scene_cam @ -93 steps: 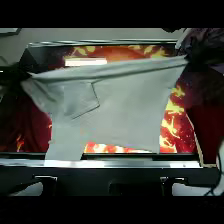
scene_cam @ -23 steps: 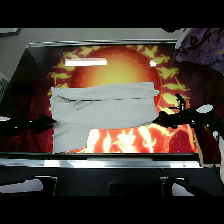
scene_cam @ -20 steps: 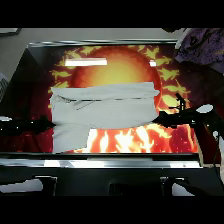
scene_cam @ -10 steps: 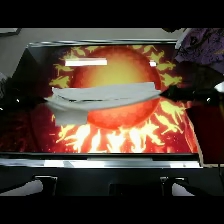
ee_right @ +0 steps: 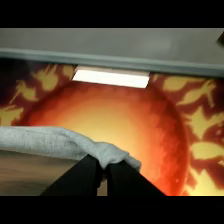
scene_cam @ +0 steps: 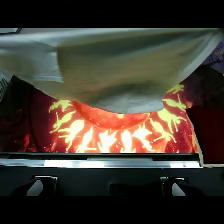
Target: Fold the clothes and pants, and hang the long-sleeved shirts on hangers.
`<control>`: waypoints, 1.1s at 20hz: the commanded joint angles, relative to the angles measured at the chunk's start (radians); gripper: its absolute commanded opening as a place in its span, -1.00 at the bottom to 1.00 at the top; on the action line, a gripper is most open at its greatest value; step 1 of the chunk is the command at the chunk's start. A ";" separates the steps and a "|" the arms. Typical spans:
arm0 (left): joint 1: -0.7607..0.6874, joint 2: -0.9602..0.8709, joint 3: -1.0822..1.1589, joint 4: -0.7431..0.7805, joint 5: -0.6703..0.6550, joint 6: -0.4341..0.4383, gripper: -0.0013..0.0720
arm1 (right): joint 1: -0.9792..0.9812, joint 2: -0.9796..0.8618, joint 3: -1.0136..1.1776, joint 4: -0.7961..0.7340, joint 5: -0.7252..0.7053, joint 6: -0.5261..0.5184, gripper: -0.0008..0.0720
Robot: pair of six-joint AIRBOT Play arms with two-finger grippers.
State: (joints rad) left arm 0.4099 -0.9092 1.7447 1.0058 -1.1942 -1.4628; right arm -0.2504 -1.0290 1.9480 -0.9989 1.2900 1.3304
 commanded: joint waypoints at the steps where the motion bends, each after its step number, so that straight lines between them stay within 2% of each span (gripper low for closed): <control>1: -0.001 0.201 0.070 0.218 0.005 -0.184 -0.93 | -0.001 0.197 0.053 -0.177 -0.038 0.069 -0.89; 3: -0.001 0.279 0.070 0.325 0.005 -0.264 -0.93 | -0.001 0.268 0.053 -0.266 -0.077 0.081 -0.89; 5: -0.001 0.305 0.070 0.377 0.005 -0.276 -0.93 | -0.001 0.291 0.053 -0.326 -0.097 0.098 -0.89; 7: -0.001 0.283 0.058 0.371 0.003 -0.273 -0.93 | -0.001 0.262 0.053 -0.318 -0.079 0.124 -0.89; 8: -0.002 0.264 0.041 0.349 0.003 -0.258 -0.93 | -0.001 0.233 0.053 -0.302 -0.057 0.147 -0.89; 10: -0.002 0.195 -0.013 0.238 -0.013 -0.168 -0.93 | -0.001 0.137 0.053 -0.287 0.039 0.247 -0.89; 12: -0.002 0.082 -0.085 0.113 -0.047 -0.092 -0.93 | 0.000 -0.008 0.053 -0.263 0.183 0.268 -0.89; 14: -0.028 -0.056 -0.158 0.071 -0.041 -0.036 -0.93 | 0.000 -0.178 0.052 -0.249 0.263 0.261 -0.89; 17: -0.114 -0.329 -0.196 0.071 -0.008 0.034 -0.93 | 0.000 -0.432 0.052 -0.251 0.243 0.217 -0.89; 22: -0.241 -0.779 -0.116 0.101 0.154 0.103 -0.93 | 0.000 -0.748 0.053 -0.254 0.136 0.172 -0.89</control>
State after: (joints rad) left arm 0.2314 -1.4540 1.5887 1.1000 -1.1240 -1.4128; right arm -0.2501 -1.6096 1.9995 -1.2549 1.4754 1.5253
